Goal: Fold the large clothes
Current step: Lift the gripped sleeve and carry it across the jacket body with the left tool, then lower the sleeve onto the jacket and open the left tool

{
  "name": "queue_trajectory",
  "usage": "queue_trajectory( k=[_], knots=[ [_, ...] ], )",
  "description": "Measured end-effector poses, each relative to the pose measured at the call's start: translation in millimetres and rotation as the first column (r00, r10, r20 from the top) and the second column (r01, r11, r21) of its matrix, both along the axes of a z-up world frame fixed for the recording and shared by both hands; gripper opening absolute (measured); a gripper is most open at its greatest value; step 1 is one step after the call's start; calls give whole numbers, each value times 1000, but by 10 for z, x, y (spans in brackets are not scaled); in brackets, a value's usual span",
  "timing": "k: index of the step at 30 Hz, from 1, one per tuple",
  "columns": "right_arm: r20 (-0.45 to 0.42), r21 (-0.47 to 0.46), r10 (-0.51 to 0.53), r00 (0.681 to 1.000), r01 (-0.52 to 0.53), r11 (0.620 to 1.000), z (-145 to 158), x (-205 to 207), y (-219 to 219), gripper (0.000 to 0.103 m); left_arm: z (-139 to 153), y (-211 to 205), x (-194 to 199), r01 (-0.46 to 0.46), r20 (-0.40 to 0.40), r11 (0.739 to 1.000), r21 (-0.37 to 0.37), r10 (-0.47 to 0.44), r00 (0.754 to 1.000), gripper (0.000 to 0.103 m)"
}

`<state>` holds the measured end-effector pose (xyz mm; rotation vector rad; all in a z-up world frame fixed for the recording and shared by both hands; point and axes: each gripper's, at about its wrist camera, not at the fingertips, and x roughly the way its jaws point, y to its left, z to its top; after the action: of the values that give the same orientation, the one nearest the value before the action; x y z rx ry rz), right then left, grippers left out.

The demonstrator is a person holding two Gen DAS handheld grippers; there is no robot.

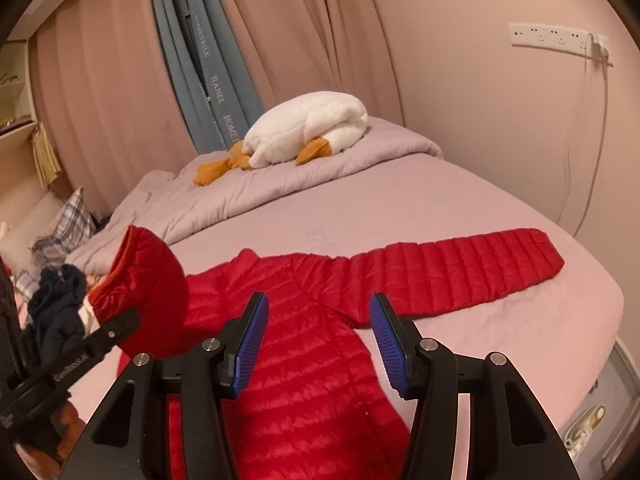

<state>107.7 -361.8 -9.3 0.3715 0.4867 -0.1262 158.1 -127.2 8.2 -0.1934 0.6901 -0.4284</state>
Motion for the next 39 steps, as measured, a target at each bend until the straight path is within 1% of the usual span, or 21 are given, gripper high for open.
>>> queue_trajectory(
  k=[3, 8, 15, 17, 19, 22, 24, 30, 35, 37, 39],
  knots=[
    [0, -1, -10, 1000, 10, 1000, -13, 1, -7, 54, -60, -54, 46, 8, -16, 1000, 10, -7, 1000, 7],
    [-18, 15, -9, 1000, 10, 1000, -69, 23, -51, 54, -226, -215, 69, 56, -49, 998, 17, -55, 997, 7],
    [-31, 12, -20, 999, 20, 1000, -101, -26, -129, 54, -516, -518, 147, 125, -128, 992, 21, -121, 984, 7],
    [-53, 8, -27, 998, 28, 1000, -146, -25, -171, 54, -610, -605, 169, 140, -156, 990, 17, -136, 978, 7],
    [-68, 15, -41, 997, 42, 999, -185, -19, -212, 54, -681, -664, 167, 156, -168, 988, 14, -151, 974, 7],
    [-78, 29, -52, 996, 54, 998, -234, -14, -264, 54, -792, -723, 196, 162, -195, 987, 9, -157, 968, 7],
    [-87, 29, -55, 995, 57, 998, -258, -1, -270, 54, -863, -730, 226, 162, -221, 987, -7, -160, 962, 7],
    [-105, 50, -49, 993, 55, 997, -348, 23, -287, 54, -982, -733, 242, 159, -253, 986, -46, -166, 953, 7],
    [-122, 44, -52, 991, 58, 997, -380, 17, -288, 54, -1044, -818, 222, 175, -268, 984, -29, -176, 947, 7],
    [-133, 32, -57, 989, 62, 998, -388, 18, -283, 54, -1065, -833, 210, 182, -278, 983, -29, -182, 943, 15],
    [-138, 25, -57, 989, 61, 998, -393, 17, -275, 54, -1064, -832, 192, 191, -282, 981, -36, -193, 940, 18]
  ],
)
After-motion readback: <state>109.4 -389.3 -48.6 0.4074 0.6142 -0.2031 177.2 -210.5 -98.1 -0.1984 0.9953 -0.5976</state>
